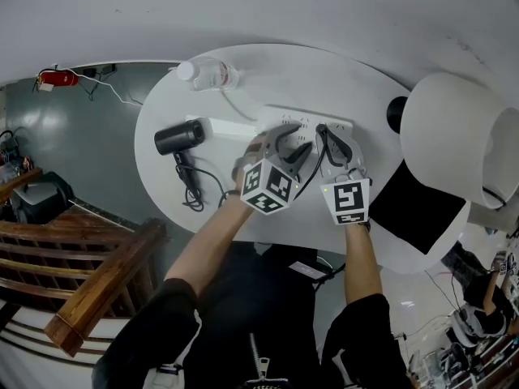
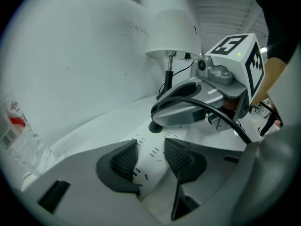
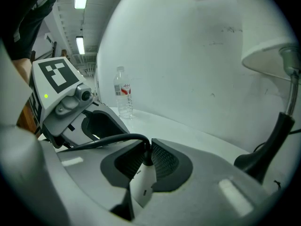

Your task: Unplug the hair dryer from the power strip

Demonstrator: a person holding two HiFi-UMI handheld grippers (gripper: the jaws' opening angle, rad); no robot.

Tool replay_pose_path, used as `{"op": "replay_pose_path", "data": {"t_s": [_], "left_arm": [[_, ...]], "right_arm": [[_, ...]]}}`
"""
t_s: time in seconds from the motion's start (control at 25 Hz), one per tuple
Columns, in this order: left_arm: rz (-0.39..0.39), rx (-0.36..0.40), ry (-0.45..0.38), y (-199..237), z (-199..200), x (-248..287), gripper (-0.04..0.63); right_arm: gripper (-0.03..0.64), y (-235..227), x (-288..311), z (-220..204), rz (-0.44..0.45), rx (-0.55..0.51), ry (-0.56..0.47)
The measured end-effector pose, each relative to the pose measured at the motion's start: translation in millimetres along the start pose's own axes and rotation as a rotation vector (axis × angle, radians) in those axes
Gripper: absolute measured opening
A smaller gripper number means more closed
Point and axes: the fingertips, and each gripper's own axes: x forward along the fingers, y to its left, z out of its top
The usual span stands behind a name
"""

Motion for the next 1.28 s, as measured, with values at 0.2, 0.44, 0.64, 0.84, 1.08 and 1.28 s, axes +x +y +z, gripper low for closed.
{"op": "replay_pose_path", "data": {"t_s": [0.2, 0.44, 0.64, 0.84, 1.08, 1.28], "left_arm": [[0.000, 0.008, 0.011, -0.5, -0.2, 1.8, 0.178], [-0.003, -0.011, 0.021, 0.7, 0.3, 2.9, 0.178], [-0.017, 0.009, 0.022, -2.1, 0.0, 2.5, 0.178], [-0.027, 0.035, 0.016, -4.5, 0.6, 2.9, 0.173], [-0.026, 0.020, 0.025, -2.9, -0.2, 2.6, 0.169], [-0.037, 0.017, 0.030, -3.9, -0.3, 2.9, 0.170]], "right_arm": [[0.046, -5.6, 4.9, 0.7, 0.016, 0.062, 0.024], [0.046, -5.0, 4.8, 1.4, 0.017, 0.036, 0.041], [0.046, -1.4, 0.1, -1.5, 0.016, 0.017, 0.031], [0.046, -4.6, 0.9, -1.2, 0.025, 0.045, 0.040], [0.048, -8.3, 4.0, -1.6, 0.030, 0.091, 0.048], [0.046, -2.8, -0.2, -0.6, 0.016, 0.053, 0.046]]}}
